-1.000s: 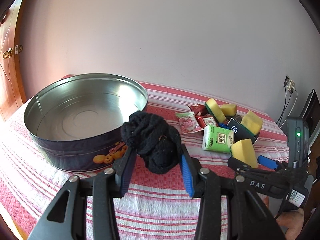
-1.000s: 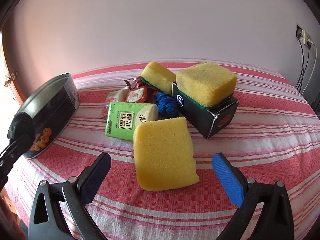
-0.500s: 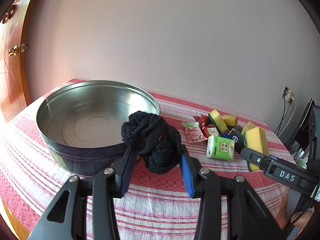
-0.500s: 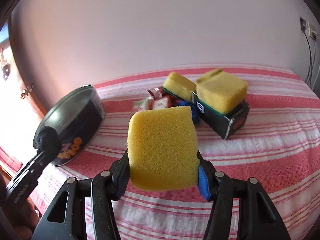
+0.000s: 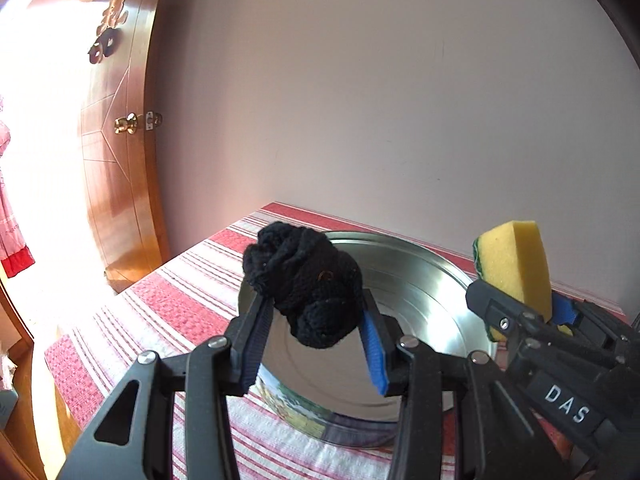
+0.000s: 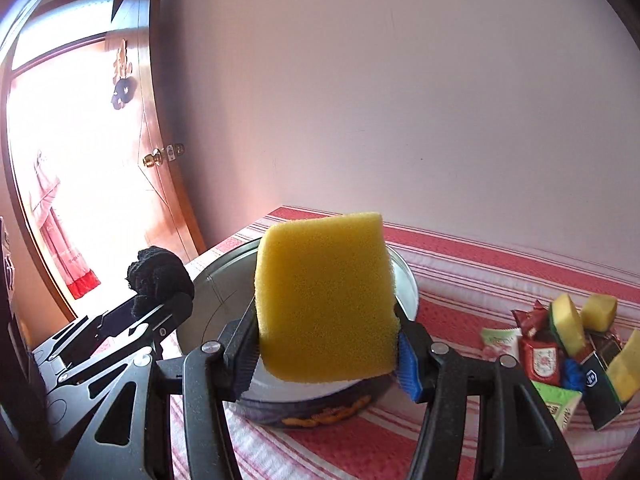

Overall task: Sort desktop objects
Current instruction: 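Carry the cloth and sponge over the tin and release both inside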

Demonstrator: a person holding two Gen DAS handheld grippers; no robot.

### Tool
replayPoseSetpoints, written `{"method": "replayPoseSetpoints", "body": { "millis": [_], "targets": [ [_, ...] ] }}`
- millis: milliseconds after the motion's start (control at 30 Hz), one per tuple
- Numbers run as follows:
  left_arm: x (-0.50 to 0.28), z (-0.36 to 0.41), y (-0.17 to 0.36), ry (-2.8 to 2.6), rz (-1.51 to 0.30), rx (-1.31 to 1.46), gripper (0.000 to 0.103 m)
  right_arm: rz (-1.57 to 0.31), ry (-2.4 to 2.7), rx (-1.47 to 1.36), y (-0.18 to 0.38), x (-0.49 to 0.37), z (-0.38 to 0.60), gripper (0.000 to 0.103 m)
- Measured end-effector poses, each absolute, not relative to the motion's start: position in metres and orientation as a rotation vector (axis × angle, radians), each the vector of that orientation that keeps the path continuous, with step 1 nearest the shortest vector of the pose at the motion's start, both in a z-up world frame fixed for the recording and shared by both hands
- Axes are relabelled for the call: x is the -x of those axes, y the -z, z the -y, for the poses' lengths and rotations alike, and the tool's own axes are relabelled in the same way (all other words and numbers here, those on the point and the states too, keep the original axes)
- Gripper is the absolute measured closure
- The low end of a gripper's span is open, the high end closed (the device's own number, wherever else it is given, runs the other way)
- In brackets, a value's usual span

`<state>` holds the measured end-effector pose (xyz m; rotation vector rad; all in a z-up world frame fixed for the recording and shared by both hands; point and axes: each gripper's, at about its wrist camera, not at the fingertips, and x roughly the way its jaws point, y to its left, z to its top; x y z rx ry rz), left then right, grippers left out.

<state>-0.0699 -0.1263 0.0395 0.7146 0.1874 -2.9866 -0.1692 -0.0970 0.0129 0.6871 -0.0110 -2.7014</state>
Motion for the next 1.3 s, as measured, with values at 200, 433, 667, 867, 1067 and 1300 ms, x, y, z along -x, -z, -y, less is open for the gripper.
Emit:
{"method": "replayPoseSetpoints", "body": {
  "millis": [200, 433, 667, 867, 1067, 1300],
  "targets": [
    [0.113, 0.127, -0.023, 2.894, -0.12, -0.752, 0.06, -0.112, 2.722, -0.749, 0.012, 0.225, 0.14, 0.043],
    [0.137, 0.124, -0.004, 2.835, -0.068, -0.804, 0.061, -0.108, 2.723, -0.828, 0.046, 0.252, 0.138, 0.043],
    [0.14, 0.123, 0.005, 2.783, -0.081, -0.749, 0.044, -0.122, 2.799, -0.759, 0.047, 0.25, 0.138, 0.023],
    [0.128, 0.132, -0.001, 2.755, -0.127, -0.566, 0.006, -0.068, 2.892, -0.621, 0.036, 0.237, 0.125, 0.019],
    [0.122, 0.135, -0.004, 2.738, -0.105, -0.447, 0.001, 0.028, 3.027, -0.355, 0.022, 0.21, 0.112, 0.002],
    [0.124, 0.135, -0.003, 2.733, -0.096, -0.426, 0.001, -0.025, 3.083, -0.229, 0.022, 0.183, 0.104, 0.0]
  ]
}}
